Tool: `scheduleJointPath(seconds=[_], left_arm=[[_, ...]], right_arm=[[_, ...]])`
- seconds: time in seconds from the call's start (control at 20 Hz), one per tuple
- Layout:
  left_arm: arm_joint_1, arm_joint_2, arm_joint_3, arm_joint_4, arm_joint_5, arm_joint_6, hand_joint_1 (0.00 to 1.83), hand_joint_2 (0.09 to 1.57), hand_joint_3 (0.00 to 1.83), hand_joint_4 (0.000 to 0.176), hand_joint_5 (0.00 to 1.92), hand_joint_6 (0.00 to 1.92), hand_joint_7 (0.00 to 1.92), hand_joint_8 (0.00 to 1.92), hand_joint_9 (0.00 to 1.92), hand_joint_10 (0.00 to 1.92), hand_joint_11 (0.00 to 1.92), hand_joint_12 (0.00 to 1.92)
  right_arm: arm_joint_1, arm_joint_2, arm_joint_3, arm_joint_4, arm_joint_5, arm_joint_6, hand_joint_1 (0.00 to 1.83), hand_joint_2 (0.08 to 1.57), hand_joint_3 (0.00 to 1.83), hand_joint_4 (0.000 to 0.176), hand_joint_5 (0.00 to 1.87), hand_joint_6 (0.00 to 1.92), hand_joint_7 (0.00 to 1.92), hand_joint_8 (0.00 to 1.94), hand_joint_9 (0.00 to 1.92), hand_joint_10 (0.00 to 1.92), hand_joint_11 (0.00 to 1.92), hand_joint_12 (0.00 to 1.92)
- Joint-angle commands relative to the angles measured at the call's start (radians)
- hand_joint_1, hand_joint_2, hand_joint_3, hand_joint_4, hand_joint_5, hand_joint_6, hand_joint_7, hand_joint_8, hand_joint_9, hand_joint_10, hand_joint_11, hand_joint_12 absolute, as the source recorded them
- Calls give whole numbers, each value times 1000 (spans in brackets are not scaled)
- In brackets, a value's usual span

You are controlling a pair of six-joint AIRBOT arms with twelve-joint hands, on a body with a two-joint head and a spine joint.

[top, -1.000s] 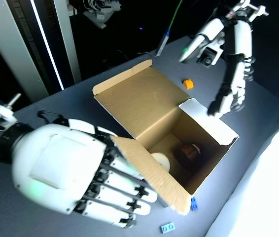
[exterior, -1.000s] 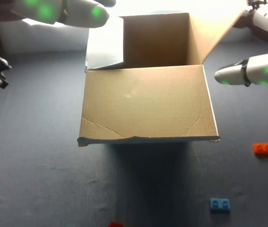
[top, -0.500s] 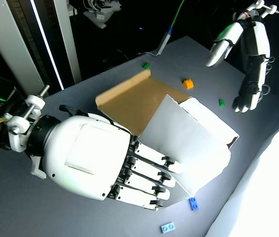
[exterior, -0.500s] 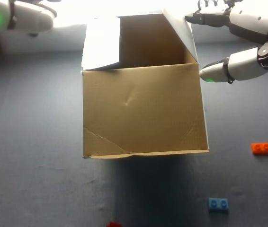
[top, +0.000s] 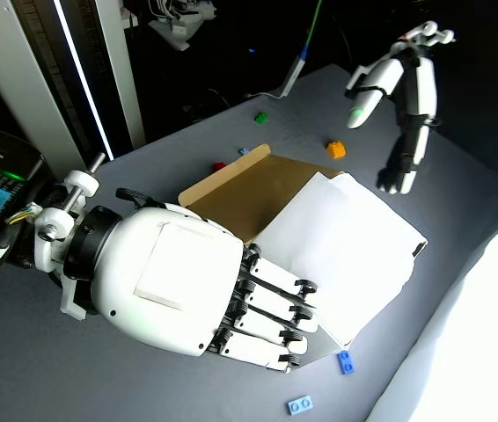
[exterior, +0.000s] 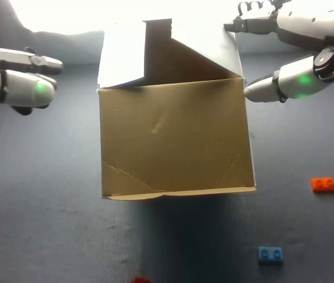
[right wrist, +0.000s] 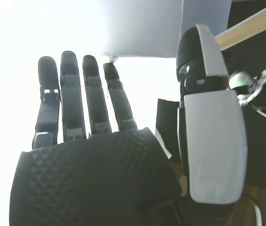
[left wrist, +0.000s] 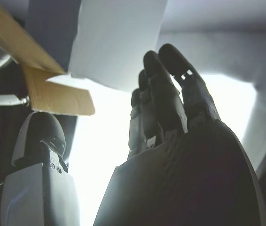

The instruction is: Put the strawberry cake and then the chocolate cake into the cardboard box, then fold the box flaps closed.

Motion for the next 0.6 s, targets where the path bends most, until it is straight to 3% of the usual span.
scheduleJointPath(seconds=[0.0, 0.55], left_arm=[[1, 15, -6, -40, 2, -8, 654, 1078, 1, 48, 226, 0, 361, 2, 502, 4, 109, 1178], [52, 67, -87, -49, -23, -28, 630, 1091, 4, 43, 248, 7, 366, 5, 507, 4, 124, 1181]], right_arm=[[22, 2, -6, 10, 97, 25, 581, 1007, 0, 0, 179, 1, 276, 4, 362, 7, 0, 1132], [81, 43, -3, 3, 62, 29, 592, 1002, 0, 0, 181, 3, 232, 0, 334, 1, 0, 1125]])
